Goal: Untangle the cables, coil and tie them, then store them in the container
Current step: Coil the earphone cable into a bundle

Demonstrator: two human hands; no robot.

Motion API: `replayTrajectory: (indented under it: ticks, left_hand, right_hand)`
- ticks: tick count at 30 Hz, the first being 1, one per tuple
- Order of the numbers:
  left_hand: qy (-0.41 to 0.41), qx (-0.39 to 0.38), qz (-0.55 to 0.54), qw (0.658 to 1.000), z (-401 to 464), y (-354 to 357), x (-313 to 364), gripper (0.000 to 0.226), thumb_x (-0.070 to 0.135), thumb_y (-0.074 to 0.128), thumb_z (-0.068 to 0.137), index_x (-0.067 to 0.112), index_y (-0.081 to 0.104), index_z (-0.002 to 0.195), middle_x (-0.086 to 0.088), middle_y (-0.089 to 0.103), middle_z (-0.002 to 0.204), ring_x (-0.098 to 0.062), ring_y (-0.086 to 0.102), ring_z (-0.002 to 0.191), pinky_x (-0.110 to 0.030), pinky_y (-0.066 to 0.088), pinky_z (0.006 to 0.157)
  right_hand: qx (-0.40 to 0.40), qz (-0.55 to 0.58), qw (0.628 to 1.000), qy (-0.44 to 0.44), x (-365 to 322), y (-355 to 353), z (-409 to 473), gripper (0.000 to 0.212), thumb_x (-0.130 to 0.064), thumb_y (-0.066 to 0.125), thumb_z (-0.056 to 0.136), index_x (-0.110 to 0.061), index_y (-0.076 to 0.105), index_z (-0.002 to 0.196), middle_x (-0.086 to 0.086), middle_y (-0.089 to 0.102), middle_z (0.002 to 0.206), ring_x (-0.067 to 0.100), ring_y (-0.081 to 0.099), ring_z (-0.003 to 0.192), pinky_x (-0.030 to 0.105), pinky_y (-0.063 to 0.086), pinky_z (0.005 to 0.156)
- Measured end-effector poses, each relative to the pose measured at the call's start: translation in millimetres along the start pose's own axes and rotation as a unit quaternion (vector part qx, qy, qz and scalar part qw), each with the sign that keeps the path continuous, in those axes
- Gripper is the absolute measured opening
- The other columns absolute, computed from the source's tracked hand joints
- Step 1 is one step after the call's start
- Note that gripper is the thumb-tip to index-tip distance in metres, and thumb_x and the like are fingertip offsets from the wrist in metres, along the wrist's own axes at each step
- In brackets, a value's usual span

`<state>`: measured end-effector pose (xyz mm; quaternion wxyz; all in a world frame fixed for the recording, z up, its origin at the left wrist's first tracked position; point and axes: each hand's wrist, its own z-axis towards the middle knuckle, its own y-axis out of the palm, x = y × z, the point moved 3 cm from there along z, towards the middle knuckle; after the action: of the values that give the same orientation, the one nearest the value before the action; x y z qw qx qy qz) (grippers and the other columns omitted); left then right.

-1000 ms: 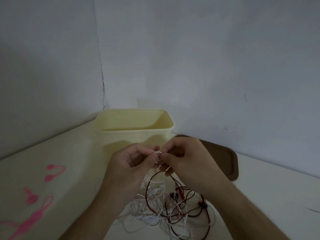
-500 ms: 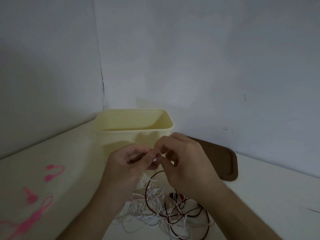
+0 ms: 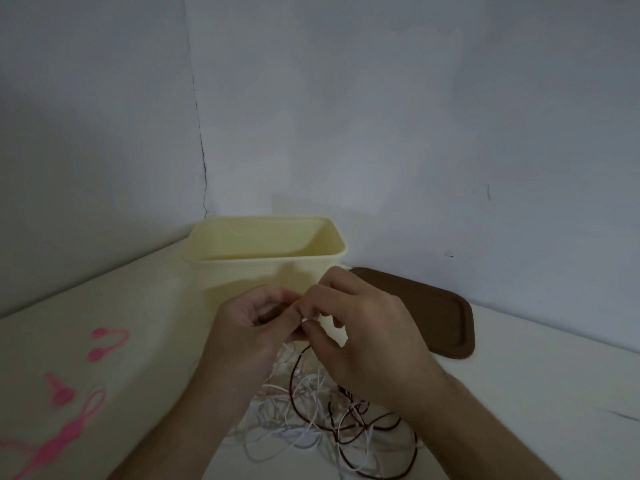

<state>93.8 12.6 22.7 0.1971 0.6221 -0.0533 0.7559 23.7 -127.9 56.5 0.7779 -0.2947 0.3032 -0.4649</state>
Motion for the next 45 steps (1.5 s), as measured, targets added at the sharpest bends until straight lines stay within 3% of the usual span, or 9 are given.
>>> replayTrajectory:
  ticks: [5, 10, 13, 16, 18, 22, 26, 38, 45]
  left_hand:
    - [0.0, 0.008, -0.015, 1.0, 0.7, 0.0, -1.5, 0.012, 0.01, 0.074, 0.09, -0.001, 0.076, 0.095, -0.016, 0.077, 0.08, -0.018, 0.072, 0.068, -0.023, 0.058, 0.065]
    - [-0.007, 0.016, -0.065, 0.998, 1.3, -0.7, -1.1, 0.008, 0.003, 0.074, 0.09, -0.004, 0.074, 0.093, -0.018, 0.077, 0.081, -0.02, 0.074, 0.07, -0.024, 0.058, 0.063]
    - [0.008, 0.034, -0.065, 0.997, 3.2, -4.5, -2.3, 0.005, 0.001, 0.072, 0.091, -0.002, 0.075, 0.094, -0.02, 0.078, 0.087, -0.026, 0.075, 0.078, -0.031, 0.061, 0.069]
    - [0.014, 0.024, -0.058, 0.998, 2.4, -4.4, -1.0, 0.005, 0.012, 0.077, 0.083, 0.009, 0.079, 0.087, -0.019, 0.078, 0.09, -0.026, 0.075, 0.081, -0.035, 0.062, 0.074]
    - [0.018, 0.006, -0.06, 0.998, 1.3, -3.0, -0.3, 0.008, 0.017, 0.076, 0.08, 0.012, 0.08, 0.084, -0.019, 0.079, 0.092, -0.027, 0.075, 0.083, -0.038, 0.061, 0.074]
    - [0.014, -0.013, -0.081, 0.997, 0.6, -1.4, -0.2, 0.007, 0.015, 0.072, 0.083, 0.013, 0.079, 0.084, -0.021, 0.077, 0.089, -0.028, 0.074, 0.082, -0.035, 0.059, 0.069]
    - [0.005, -0.028, -0.099, 0.995, 0.2, 0.2, 2.1, 0.01, 0.013, 0.071, 0.086, 0.006, 0.077, 0.089, -0.021, 0.076, 0.089, -0.026, 0.073, 0.08, -0.032, 0.058, 0.063]
    - [-0.025, -0.049, -0.128, 0.99, 1.3, 2.0, -1.2, 0.009, 0.01, 0.069, 0.085, 0.012, 0.078, 0.085, -0.011, 0.054, 0.065, -0.018, 0.054, 0.056, -0.026, 0.048, 0.051]
    - [-0.071, -0.073, -0.118, 0.988, 2.3, 1.0, -7.7, 0.022, 0.014, 0.067, 0.088, 0.002, 0.079, 0.101, -0.011, 0.071, 0.09, -0.006, 0.036, 0.047, -0.019, 0.029, 0.041]
  right_hand:
    - [0.006, -0.001, 1.0, -0.015, -1.4, -2.5, -0.4, 0.007, -0.021, 0.068, 0.095, -0.027, 0.066, 0.096, -0.014, 0.055, 0.086, 0.009, 0.049, 0.062, 0.032, 0.047, 0.05]
    - [-0.034, 0.011, 0.999, 0.008, 1.3, 0.8, -0.1, 0.01, -0.021, 0.063, 0.094, -0.031, 0.061, 0.095, -0.013, 0.058, 0.09, 0.011, 0.057, 0.067, 0.038, 0.052, 0.055]
    - [-0.033, 0.058, 0.996, 0.058, 6.7, 3.4, -1.3, 0.004, -0.029, 0.062, 0.089, -0.033, 0.063, 0.088, -0.015, 0.06, 0.094, 0.013, 0.063, 0.073, 0.042, 0.056, 0.062]
    - [-0.009, 0.101, 0.986, 0.132, 10.9, 4.8, -0.9, 0.022, -0.047, 0.067, 0.093, -0.03, 0.065, 0.079, -0.015, 0.066, 0.083, 0.011, 0.066, 0.073, 0.039, 0.057, 0.065]
    - [-0.011, 0.131, 0.976, 0.174, 13.0, 3.8, 0.1, 0.021, -0.041, 0.076, 0.094, -0.028, 0.065, 0.081, -0.012, 0.069, 0.077, 0.01, 0.067, 0.072, 0.035, 0.058, 0.066]
    - [-0.042, 0.263, 0.93, 0.254, 16.1, 2.0, 1.3, 0.015, -0.029, 0.078, 0.096, -0.031, 0.064, 0.101, -0.005, 0.076, 0.089, 0.016, 0.074, 0.074, 0.042, 0.064, 0.07]
    - [-0.056, 0.266, 0.931, 0.242, 16.8, 0.4, 5.1, 0.009, -0.024, 0.079, 0.095, -0.029, 0.072, 0.095, -0.005, 0.078, 0.088, 0.013, 0.074, 0.082, 0.047, 0.062, 0.083]
    - [-0.139, 0.309, 0.907, 0.249, 15.4, 0.1, 3.5, 0.027, -0.012, 0.08, 0.091, -0.026, 0.066, 0.109, 0.0, 0.081, 0.094, 0.017, 0.078, 0.089, 0.048, 0.063, 0.092]
    - [-0.024, 0.203, 0.95, 0.236, 29.5, -5.6, 4.0, 0.024, -0.008, 0.076, 0.095, -0.03, 0.077, 0.087, -0.009, 0.076, 0.085, 0.009, 0.073, 0.081, 0.036, 0.063, 0.081]
